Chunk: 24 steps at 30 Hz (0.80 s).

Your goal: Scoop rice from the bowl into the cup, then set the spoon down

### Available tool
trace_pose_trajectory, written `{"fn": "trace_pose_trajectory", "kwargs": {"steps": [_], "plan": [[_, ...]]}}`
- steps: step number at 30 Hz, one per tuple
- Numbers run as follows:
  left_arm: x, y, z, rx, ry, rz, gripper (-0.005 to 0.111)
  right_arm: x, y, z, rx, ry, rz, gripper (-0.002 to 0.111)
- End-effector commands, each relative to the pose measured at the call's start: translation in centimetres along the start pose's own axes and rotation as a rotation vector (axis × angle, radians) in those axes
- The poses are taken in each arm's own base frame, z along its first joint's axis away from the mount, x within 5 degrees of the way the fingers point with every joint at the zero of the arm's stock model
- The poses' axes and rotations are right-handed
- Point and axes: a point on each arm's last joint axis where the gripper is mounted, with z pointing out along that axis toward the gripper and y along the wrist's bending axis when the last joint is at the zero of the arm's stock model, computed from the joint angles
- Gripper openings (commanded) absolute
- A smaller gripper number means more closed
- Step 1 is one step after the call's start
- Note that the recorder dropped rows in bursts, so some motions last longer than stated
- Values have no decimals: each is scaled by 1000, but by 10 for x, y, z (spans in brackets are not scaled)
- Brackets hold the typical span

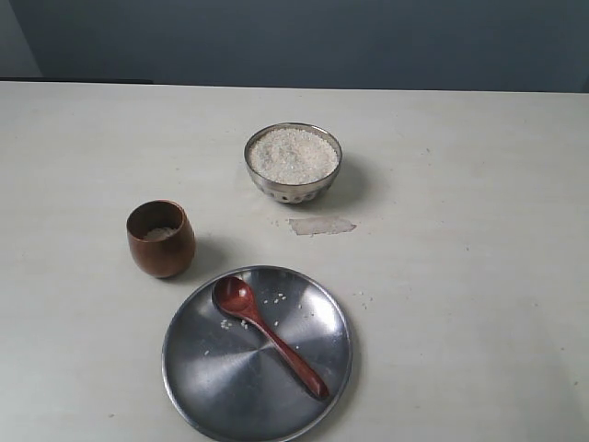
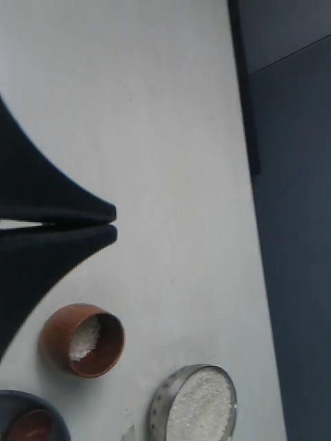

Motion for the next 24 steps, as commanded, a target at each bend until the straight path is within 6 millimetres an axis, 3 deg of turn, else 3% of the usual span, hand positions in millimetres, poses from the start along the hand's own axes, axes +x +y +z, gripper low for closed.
{"fn": "trace_pose_trajectory", "kwargs": {"steps": [1,8,19,24], "plan": [[-7,3,-28,-23,-194,24,0,0,0,0,6,-8,3,0],[11,1,-42,3,-381,-2,0,0,0,0,6,-8,3,0],[81,-3,-13,14,-296,-5,0,0,0,0,6,-8,3,0],[102,-4,-10,16,-324,-8,0,0,0,0,6,-8,3,0]]}}
